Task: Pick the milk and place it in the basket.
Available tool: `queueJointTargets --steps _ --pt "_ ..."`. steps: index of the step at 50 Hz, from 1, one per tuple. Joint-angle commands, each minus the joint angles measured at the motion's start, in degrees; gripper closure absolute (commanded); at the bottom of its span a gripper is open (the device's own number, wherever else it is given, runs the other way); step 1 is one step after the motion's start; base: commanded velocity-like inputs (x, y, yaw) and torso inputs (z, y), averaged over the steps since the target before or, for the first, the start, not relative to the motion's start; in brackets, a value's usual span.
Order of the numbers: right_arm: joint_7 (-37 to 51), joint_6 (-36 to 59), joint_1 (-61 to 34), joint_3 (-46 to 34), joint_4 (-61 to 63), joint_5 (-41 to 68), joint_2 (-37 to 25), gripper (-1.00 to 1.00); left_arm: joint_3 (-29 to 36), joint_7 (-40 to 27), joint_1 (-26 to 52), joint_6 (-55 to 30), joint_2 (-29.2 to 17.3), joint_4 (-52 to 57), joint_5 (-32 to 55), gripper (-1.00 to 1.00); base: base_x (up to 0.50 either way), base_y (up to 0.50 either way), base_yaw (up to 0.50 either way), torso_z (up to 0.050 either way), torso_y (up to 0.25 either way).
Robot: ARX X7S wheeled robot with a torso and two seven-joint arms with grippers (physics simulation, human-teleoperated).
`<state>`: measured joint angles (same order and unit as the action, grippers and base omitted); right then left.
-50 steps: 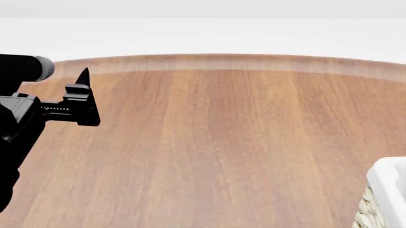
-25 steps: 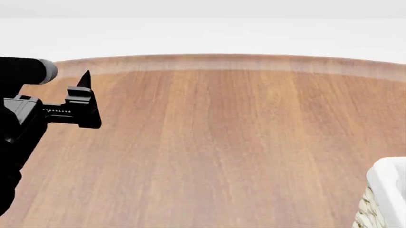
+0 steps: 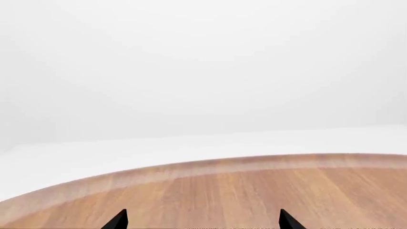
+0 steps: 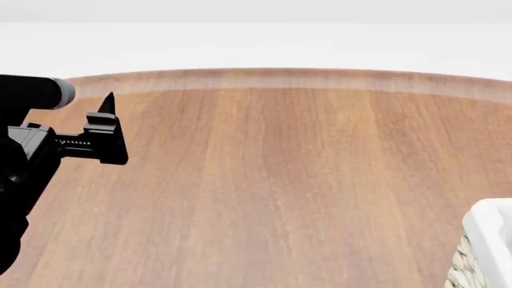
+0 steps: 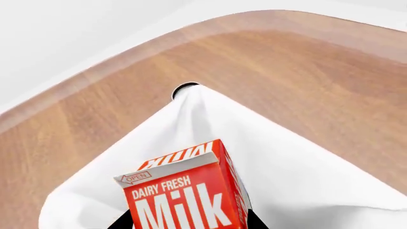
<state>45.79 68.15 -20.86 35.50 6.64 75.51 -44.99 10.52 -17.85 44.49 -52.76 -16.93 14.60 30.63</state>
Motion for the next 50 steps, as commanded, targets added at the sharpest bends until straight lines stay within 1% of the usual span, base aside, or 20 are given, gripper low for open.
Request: queueJointTargets --steps 1,13,14,32,35,37,41,45,50 --pt "-3.4 -2.6 0.5 0.0 -0.8 -3.1 0.3 1.00 0.4 0.0 -0.2 0.6 -0.2 -0.6 -0.1 -1.00 0.00 0.00 0.00 0.000 0.000" --pt "-3.7 -3.6 1.3 1.1 -1.2 -2.9 1.1 1.00 0.6 -0.1 -0.4 0.8 -0.3 -0.7 0.0 -1.00 0.00 0.00 0.00 0.001 0.001" --pt "-3.8 -3.3 1.2 0.9 -1.3 -2.6 1.1 -1.00 0.7 -0.1 -0.4 0.8 -0.3 -0.6 0.0 -1.00 0.00 0.00 0.00 0.000 0.000" --pt "-2.8 -2.8 -0.9 -0.8 -1.3 -1.9 0.8 -1.00 0.8 -0.2 -0.4 1.1 -0.5 -0.9 0.3 -1.00 0.00 0.00 0.00 0.000 0.000" --pt "-3.2 -1.9 -4.2 -4.8 -0.4 -1.6 0.7 -1.00 0.7 -0.3 -0.3 1.0 -0.5 -0.9 0.5 -1.00 0.00 0.00 0.00 0.000 0.000" --pt "-3.5 -0.9 -8.9 -9.8 0.5 -1.5 1.3 -1.00 0.9 -0.4 -0.2 1.0 -0.4 -0.9 0.5 -1.00 0.00 0.00 0.00 0.000 0.000" --pt "-3.4 0.7 -16.7 -17.0 2.1 -1.3 3.1 -1.00 1.1 -0.6 -0.4 0.8 -0.4 -0.3 0.6 -1.00 0.00 0.00 0.00 0.000 0.000" --pt "-4.3 2.3 -23.1 -24.4 4.5 -1.4 6.3 -1.00 1.0 -0.6 -0.3 0.9 -0.4 -0.6 0.6 -1.00 0.00 0.00 0.00 0.000 0.000" --pt "-6.5 2.7 -27.4 -31.5 5.3 -3.1 10.0 -1.00 1.4 -0.7 -0.5 0.9 -0.2 -0.3 0.7 -1.00 0.00 0.00 0.00 0.000 0.000"
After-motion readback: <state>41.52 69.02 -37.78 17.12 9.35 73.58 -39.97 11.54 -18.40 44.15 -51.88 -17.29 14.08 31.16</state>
